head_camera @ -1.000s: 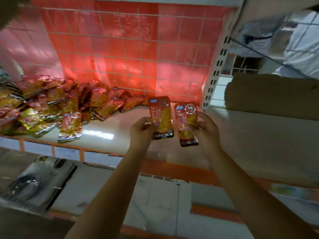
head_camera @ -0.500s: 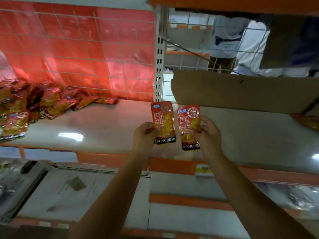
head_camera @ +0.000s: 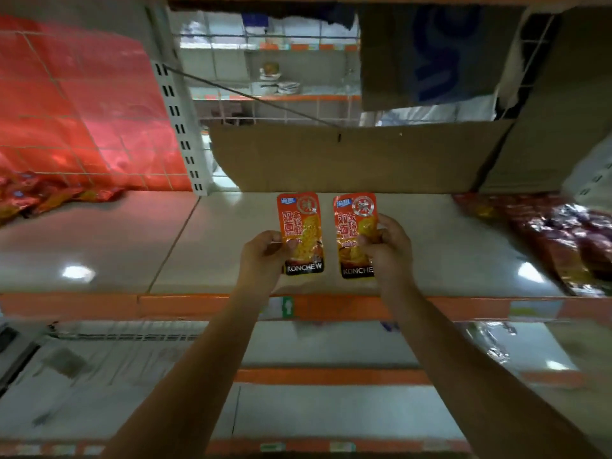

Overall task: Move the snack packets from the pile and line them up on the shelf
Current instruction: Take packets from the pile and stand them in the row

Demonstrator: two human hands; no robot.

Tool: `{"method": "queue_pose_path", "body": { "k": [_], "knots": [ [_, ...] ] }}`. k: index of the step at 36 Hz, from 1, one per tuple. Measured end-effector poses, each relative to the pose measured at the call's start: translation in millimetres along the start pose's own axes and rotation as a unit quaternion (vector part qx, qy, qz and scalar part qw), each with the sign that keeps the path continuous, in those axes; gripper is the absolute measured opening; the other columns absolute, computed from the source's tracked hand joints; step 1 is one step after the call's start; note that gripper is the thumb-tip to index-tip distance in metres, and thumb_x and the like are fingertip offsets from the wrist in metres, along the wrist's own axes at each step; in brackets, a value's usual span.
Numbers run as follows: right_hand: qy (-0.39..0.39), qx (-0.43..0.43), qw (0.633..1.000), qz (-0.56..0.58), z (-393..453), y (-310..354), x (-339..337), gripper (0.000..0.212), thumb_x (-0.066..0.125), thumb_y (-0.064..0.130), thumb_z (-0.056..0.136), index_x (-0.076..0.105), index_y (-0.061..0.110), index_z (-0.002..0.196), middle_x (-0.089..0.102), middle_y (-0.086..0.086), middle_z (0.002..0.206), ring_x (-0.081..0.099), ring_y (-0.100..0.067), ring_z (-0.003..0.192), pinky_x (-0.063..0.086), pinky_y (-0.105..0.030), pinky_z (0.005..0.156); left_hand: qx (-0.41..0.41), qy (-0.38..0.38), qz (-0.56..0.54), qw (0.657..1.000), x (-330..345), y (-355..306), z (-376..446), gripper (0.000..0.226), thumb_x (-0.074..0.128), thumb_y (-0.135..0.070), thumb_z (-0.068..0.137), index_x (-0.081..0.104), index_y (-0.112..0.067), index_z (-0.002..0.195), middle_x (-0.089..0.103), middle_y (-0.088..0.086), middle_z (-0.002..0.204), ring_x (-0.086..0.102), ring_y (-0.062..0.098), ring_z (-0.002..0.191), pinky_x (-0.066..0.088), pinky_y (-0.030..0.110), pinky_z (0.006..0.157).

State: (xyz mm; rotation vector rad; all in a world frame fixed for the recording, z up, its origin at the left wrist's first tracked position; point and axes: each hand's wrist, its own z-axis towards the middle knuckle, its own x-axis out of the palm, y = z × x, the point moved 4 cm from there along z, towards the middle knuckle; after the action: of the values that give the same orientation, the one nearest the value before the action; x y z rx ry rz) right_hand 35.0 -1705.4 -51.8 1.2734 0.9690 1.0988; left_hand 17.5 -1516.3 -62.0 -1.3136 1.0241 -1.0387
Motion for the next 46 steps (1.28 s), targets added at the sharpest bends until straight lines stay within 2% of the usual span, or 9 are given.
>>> {"method": "queue_pose_path", "body": {
  "k": [5,11,13,16,23,26,33,40,46],
  "knots": [
    [-0.018,-0.013,0.999,-0.044,38,-6,-108,0.04,0.058,-0.011,0.079,0.06,0.01,0.113,0.066,-0.013,0.098,0.06,-0.021,0.088,0.047,-0.027,0.073,-0.011,-0.015,-0.037,0.999,110,3,-10,0.018,0.062,-0.001,0.086,0.057,-0.012,0.073,0.065,0.0,0.076,0.063,0.011,0.066,0.05,0.018,0.054],
    [-0.022,-0.041,0.993,-0.108,73,-2,-217,0.029,0.063,-0.004,0.079,0.058,0.021,0.091,0.059,0.001,0.078,0.053,-0.015,0.076,0.041,-0.031,0.073,-0.03,0.002,-0.038,0.999,220,10,-30,0.017,0.063,-0.002,0.086,0.057,-0.012,0.074,0.064,0.007,0.081,0.063,0.026,0.079,0.05,0.038,0.075],
    [-0.01,-0.043,0.989,-0.139,83,-4,-243,0.021,0.066,0.001,0.079,0.06,0.015,0.093,0.062,-0.002,0.083,0.056,-0.018,0.078,0.045,-0.032,0.073,-0.037,0.006,-0.021,0.999,246,12,-35,0.012,0.063,-0.004,0.086,0.058,-0.011,0.077,0.065,0.008,0.085,0.064,0.023,0.079,0.051,0.034,0.074],
    [0.016,-0.034,0.981,-0.189,98,-5,-268,0.022,0.069,0.005,0.08,0.061,0.009,0.1,0.063,0.003,0.084,0.057,-0.012,0.076,0.042,-0.017,0.061,-0.048,-0.002,0.005,0.999,273,12,-41,0.008,0.063,-0.006,0.086,0.059,-0.01,0.081,0.064,0.003,0.082,0.062,0.014,0.073,0.051,0.025,0.067],
    [0.03,0.007,0.959,-0.282,145,2,-285,0.024,0.072,0.01,0.079,0.056,0.013,0.097,0.063,-0.003,0.091,0.061,-0.021,0.084,0.045,-0.027,0.067,-0.052,-0.016,0.06,0.997,300,17,-38,0.015,0.065,-0.007,0.085,0.059,-0.015,0.074,0.065,0.002,0.077,0.065,0.026,0.081,0.052,0.041,0.081],
    [0.034,0.015,0.949,-0.314,162,4,-284,0.038,0.072,0.009,0.078,0.057,0.009,0.112,0.06,-0.005,0.1,0.058,-0.021,0.09,0.049,-0.033,0.073,-0.054,-0.028,0.081,0.995,303,18,-34,0.017,0.066,-0.008,0.084,0.058,-0.016,0.072,0.065,0.003,0.076,0.065,0.027,0.08,0.053,0.044,0.083],
    [0.06,0.011,0.938,-0.342,186,5,-271,0.057,0.06,-0.004,0.08,0.045,0.012,0.133,0.059,-0.01,0.105,0.059,-0.025,0.096,0.044,-0.028,0.071,-0.062,-0.03,0.099,0.993,312,28,-13,0.012,0.066,-0.011,0.085,0.06,-0.014,0.076,0.067,0.008,0.085,0.066,0.024,0.083,0.052,0.039,0.08],
    [0.107,-0.03,0.847,-0.52,194,0,-256,0.033,0.049,0.0,0.088,0.055,0.005,0.12,0.054,-0.016,0.12,0.056,-0.031,0.106,0.043,-0.029,0.078,-0.067,-0.037,0.093,0.993,329,31,9,0.008,0.065,-0.011,0.086,0.06,-0.011,0.081,0.062,-0.004,0.073,0.058,0.007,0.067,0.044,0.02,0.059],
    [0.125,-0.015,0.784,-0.608,196,-3,-249,0.02,0.047,0.009,0.092,0.059,0.003,0.107,0.06,-0.015,0.111,0.059,-0.03,0.103,0.048,-0.035,0.079,-0.054,-0.025,0.109,0.992,330,32,17,0.008,0.063,-0.012,0.088,0.062,-0.004,0.091,0.061,-0.001,0.077,0.056,0.006,0.066,0.041,0.008,0.049]
  ]
}}
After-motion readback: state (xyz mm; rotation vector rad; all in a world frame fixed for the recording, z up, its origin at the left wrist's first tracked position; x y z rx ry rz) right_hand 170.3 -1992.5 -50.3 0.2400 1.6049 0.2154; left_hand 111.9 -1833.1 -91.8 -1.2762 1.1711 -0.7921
